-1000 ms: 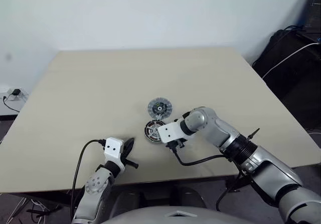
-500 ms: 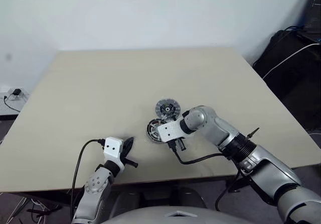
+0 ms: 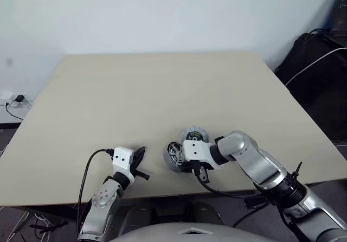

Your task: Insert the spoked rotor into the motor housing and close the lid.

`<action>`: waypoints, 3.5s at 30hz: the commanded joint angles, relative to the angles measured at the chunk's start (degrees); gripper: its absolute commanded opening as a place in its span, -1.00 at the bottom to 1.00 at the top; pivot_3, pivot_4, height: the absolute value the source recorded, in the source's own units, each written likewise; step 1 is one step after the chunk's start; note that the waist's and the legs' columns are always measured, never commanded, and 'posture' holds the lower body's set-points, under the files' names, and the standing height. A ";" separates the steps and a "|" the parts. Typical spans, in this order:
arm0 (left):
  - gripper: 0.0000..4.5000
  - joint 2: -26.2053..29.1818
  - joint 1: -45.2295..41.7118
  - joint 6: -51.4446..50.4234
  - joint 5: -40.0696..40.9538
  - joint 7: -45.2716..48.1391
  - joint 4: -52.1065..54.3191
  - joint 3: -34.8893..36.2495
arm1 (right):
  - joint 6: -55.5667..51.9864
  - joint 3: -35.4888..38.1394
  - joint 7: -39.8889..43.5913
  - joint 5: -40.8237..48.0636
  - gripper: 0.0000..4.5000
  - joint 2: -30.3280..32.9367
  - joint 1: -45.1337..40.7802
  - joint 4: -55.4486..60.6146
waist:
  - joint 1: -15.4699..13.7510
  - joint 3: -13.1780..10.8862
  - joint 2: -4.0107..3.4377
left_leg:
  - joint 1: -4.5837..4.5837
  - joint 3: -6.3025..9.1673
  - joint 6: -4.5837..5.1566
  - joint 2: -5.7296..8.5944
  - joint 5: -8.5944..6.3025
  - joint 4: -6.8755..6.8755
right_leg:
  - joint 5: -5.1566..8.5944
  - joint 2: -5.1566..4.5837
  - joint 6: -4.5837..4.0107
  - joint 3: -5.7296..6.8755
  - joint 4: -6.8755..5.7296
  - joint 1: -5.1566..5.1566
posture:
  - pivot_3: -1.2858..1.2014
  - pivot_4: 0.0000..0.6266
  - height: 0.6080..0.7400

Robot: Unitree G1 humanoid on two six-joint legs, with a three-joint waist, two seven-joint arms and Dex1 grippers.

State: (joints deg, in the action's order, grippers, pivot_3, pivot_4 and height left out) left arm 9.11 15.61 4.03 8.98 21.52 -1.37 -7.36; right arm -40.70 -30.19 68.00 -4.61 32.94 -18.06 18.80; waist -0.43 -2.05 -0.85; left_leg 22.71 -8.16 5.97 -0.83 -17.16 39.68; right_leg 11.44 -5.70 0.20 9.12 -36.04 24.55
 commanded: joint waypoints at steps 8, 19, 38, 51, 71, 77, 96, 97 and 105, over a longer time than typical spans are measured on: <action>-1.00 -0.20 -0.65 0.95 -0.35 1.05 0.52 -0.19 | -21.31 4.63 -23.42 0.12 -0.97 -16.29 -3.80 -2.67 | -0.23 0.00 -0.01 | 0.07 -0.01 -0.33 0.02 0.19 -0.01 | -0.04 -0.01 -0.09 0.02 -0.01 0.05 | 0.03 -1.00 1.00; -1.00 -0.16 0.59 0.88 -0.38 0.55 1.52 0.40 | -21.79 3.54 -29.02 3.81 -0.55 -19.74 -7.19 -8.83 | -0.16 -0.01 -0.03 | 0.09 -0.02 -0.30 0.09 0.17 -0.02 | -0.07 -0.03 -0.01 0.00 0.03 0.05 | 0.03 -1.00 1.00; -1.00 0.23 0.39 0.04 -0.33 1.11 2.15 0.03 | -7.49 25.24 -47.93 11.27 -0.41 -34.30 -16.86 -4.68 | 1.04 -0.02 -0.08 | 0.09 -0.05 -0.36 0.10 0.19 -0.18 | -0.08 0.06 0.02 -0.09 0.05 0.09 | 0.03 -1.00 1.00; -1.00 0.50 0.37 -0.21 -0.66 1.02 2.67 -0.03 | 1.37 13.83 -48.53 -8.40 -0.99 -8.09 -7.39 -11.40 | 2.21 0.01 -0.05 | -0.03 -0.58 -0.65 -0.06 0.37 -0.71 | -0.02 0.29 -0.04 -0.41 -0.01 0.17 | 0.03 -1.00 1.00; -1.00 2.04 -0.93 -1.11 -0.36 2.65 2.74 0.10 | -5.97 11.85 -28.69 8.37 -0.99 -7.89 -2.30 0.13 | 0.99 -0.02 -0.04 | -0.06 -0.30 -0.36 -0.26 0.21 -0.30 | 0.06 0.19 -0.24 -0.02 0.03 0.16 | 0.03 -1.00 1.00; -1.00 2.24 -0.88 -0.83 -0.27 2.57 2.49 0.27 | -5.07 9.99 -28.29 9.47 -0.99 -9.18 -3.22 -1.39 | 1.03 -0.02 -0.04 | -0.06 -0.30 -0.37 -0.26 0.22 -0.30 | 0.06 0.19 -0.24 0.01 0.03 0.16 | 0.03 -1.00 1.00; -1.00 2.13 -1.19 -0.30 -0.27 2.59 1.35 0.28 | 1.40 4.04 -28.80 8.41 -0.99 -18.56 -5.02 -20.68 | 1.11 0.01 -0.04 | -0.08 -0.31 -0.41 -0.26 0.24 -0.29 | 0.04 0.19 -0.23 0.01 0.01 0.13 | 0.03 -1.00 1.00; -1.00 2.10 -1.09 -0.27 -0.27 2.54 1.39 0.28 | 1.52 3.98 -28.76 8.40 -0.99 -18.73 -4.93 -20.90 | 1.11 0.02 -0.04 | -0.09 -0.31 -0.42 -0.26 0.24 -0.28 | 0.04 0.20 -0.23 0.02 0.01 0.13 | 0.03 -1.00 1.00; -1.00 2.04 -0.16 -0.27 -0.34 2.19 1.90 0.32 | 10.16 5.14 -27.95 7.74 -0.99 -16.44 -2.85 -15.75 | 1.09 0.03 -0.05 | -0.10 -0.31 -0.44 -0.25 0.25 -0.29 | 0.03 0.18 -0.21 -0.01 0.01 0.13 | 0.03 -1.00 1.00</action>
State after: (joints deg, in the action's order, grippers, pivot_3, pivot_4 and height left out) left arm 11.32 15.79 2.86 8.98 23.76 -1.00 -7.28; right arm -33.87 -26.57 39.85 3.13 16.46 -20.50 -0.03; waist 0.66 -2.02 -0.90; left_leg 22.61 -8.47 5.53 -1.09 -16.91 39.39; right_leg 11.47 -5.51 -0.01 9.12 -36.03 24.69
